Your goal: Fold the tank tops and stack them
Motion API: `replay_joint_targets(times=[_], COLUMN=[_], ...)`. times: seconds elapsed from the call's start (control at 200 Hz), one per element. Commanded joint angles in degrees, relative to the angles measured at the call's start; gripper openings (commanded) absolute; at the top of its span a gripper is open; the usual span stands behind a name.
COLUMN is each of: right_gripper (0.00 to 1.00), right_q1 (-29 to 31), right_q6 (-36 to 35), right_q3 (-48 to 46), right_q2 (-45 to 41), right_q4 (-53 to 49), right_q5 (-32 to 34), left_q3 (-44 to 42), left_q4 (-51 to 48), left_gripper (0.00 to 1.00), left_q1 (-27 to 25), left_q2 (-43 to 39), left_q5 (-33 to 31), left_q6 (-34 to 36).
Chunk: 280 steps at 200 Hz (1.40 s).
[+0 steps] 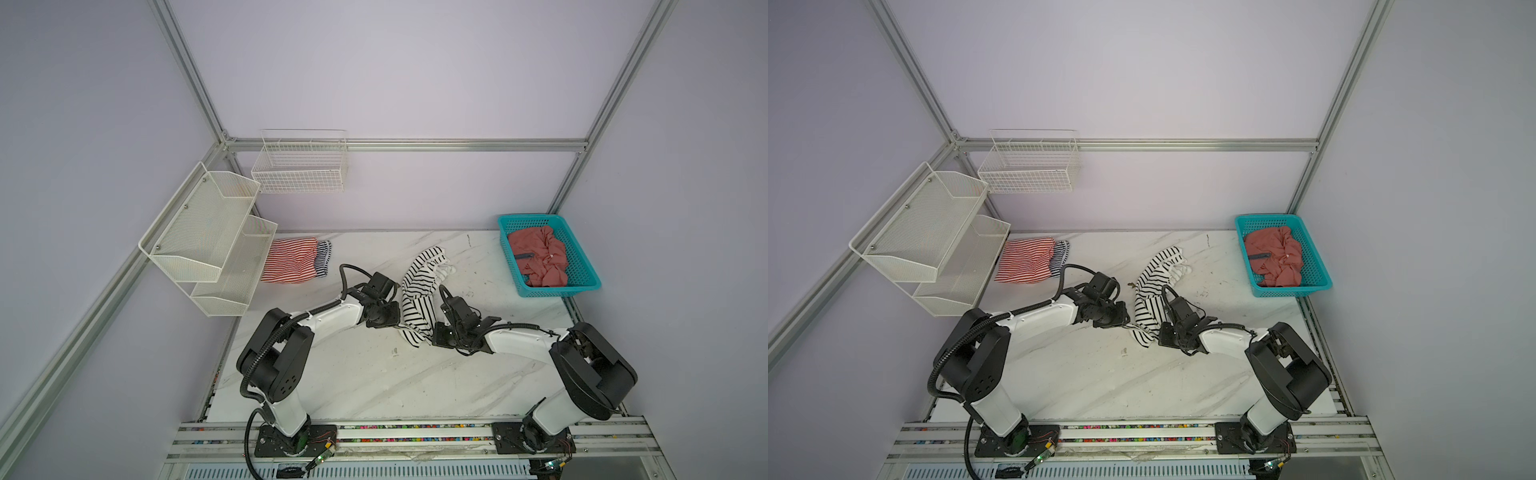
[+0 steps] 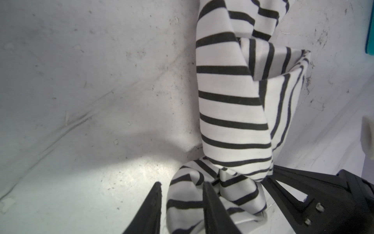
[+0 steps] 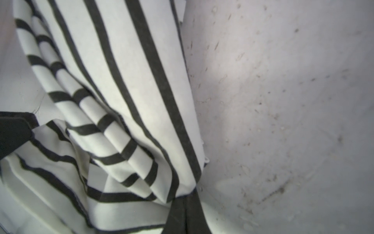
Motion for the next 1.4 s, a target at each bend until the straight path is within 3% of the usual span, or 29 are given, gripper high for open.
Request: replay_joint_targets(times=[0.0, 0.515, 0.65, 0.825, 0.865, 1.04, 1.135, 1.25, 1.395], right_gripper=[0.0, 0.0, 0.0, 0.0, 0.0, 0.43, 0.65, 0.7, 0.64], right_q1=[0.7, 1.0, 1.1, 1.3, 1.3, 1.3, 1.3, 1.1, 0.7], right_q6=[1.1, 1.7, 1.8, 1.8, 1.7, 0.3, 0.9, -0.3, -1.9], right_q3=[-0.8, -1.5, -1.6, -1.6, -1.4, 2.4, 4.8, 6.2, 7.7], right_q2=[-0.4, -0.3, -0.1, -0.7, -1.1, -8.5, -15.0, -18.8, -16.3], right_q4=[0.2, 1.3, 1.5, 1.4, 1.3, -2.8, -4.9, -5.3, -4.8], right_q5=[0.3, 0.3, 0.2, 0.1, 0.0, 1.4, 5.7, 9.4, 10.9], left_q3=[4.1, 0.5, 0.4, 0.4, 0.4, 2.0, 4.0, 4.7, 4.5], left_q4=[-0.3, -1.0, -0.9, -1.0, -1.2, -6.1, -9.5, -9.9, -10.5], left_gripper=[0.32, 0.34, 0.24, 0.0, 0.0, 0.0, 0.0, 0.0, 0.0], left_q1=[-0.2, -0.9, -1.2, -1.3, -1.3, -1.1, -0.8, -0.5, -0.4], left_q2=[0.6, -1.2, -0.9, -0.9, -1.3, -6.5, -10.7, -15.5, -20.9], left_q5=[0.6, 2.6, 2.7, 2.7, 2.3, -5.7, -10.7, -12.5, -13.7], left_q6=[-0.7, -3.3, -3.9, -4.1, -4.1, -2.1, -0.3, 0.8, 2.5])
